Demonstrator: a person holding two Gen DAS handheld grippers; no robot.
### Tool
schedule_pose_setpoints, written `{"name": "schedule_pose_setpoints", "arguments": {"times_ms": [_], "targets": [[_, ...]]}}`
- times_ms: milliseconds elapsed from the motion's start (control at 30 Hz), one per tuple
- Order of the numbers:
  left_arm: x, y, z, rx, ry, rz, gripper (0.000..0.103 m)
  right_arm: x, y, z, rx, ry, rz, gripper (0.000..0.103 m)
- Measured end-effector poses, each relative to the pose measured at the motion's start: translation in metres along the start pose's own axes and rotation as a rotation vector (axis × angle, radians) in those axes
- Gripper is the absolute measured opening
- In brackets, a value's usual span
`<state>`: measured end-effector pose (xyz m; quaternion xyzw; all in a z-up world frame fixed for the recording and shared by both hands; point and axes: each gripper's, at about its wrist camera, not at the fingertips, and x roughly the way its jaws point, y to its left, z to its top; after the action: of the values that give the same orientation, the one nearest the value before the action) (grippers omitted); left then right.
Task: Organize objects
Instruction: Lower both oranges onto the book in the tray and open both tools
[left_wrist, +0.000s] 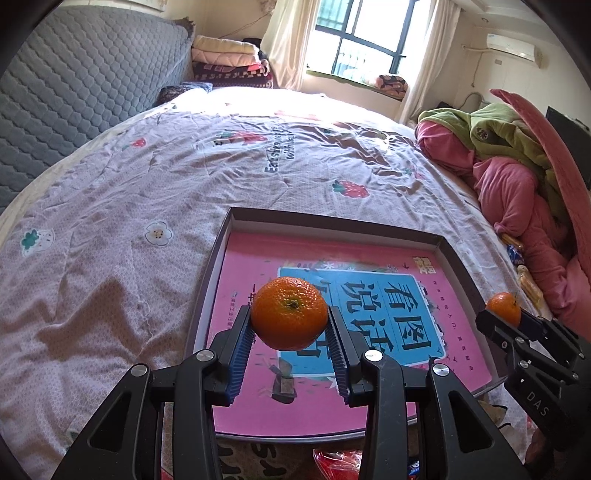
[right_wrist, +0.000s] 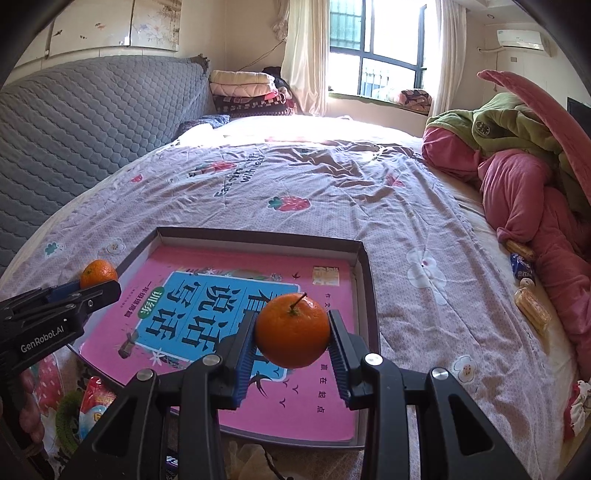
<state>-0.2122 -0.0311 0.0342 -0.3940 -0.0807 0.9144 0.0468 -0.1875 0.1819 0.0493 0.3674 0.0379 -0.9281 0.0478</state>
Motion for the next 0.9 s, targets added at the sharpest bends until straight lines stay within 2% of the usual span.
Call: {"name": "schedule_pose_setpoints", "arguments": {"times_ms": [233, 900], "targets": [[0.013, -0.001, -0.006, 0.004, 0.046, -0.028, 0.040, 0.013, 0.005, -0.009, -0.031, 0.047, -0.008, 0.037], [0.035, 0.004, -0.016, 0.028, 0.128, 0.023, 0.040, 0.030, 0.002, -0.022, -0.041, 0.130, -0.008, 0.037]]}}
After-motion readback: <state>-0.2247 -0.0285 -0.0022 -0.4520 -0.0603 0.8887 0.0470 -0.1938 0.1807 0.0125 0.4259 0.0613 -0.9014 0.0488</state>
